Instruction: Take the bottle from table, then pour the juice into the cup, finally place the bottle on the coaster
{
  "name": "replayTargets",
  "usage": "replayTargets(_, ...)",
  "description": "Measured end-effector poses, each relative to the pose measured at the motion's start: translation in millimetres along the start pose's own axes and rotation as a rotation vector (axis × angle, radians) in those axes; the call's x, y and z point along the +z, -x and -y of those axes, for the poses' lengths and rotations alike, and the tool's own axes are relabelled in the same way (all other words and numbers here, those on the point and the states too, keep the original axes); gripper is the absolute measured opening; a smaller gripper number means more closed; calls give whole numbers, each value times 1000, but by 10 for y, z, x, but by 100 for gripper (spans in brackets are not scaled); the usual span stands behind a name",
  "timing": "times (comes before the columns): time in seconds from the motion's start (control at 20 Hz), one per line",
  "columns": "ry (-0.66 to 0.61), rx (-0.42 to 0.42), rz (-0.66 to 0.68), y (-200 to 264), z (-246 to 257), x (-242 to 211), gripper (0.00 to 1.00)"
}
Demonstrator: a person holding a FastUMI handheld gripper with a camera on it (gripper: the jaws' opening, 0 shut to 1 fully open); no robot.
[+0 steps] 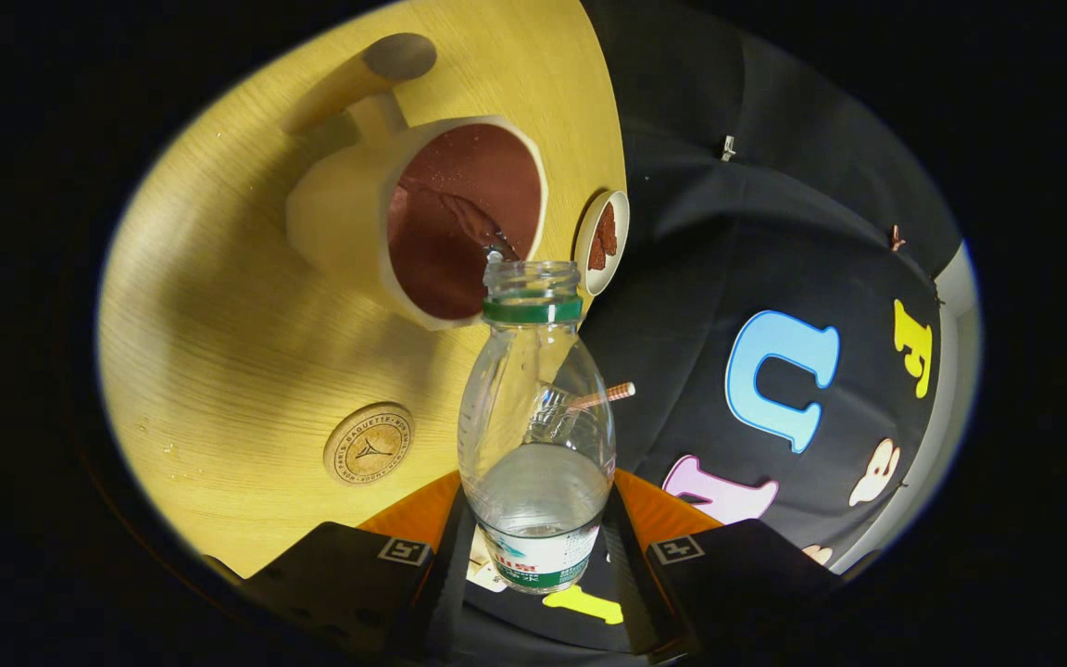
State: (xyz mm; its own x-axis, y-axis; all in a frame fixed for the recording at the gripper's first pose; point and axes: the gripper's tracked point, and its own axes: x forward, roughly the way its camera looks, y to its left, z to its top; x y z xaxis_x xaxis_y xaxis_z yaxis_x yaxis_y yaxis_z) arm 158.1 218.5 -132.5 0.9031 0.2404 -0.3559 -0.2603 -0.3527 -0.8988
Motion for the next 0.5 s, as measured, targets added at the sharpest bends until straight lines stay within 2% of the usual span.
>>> replayTargets(0.5,63,-8,11,-49,54,-22,71)
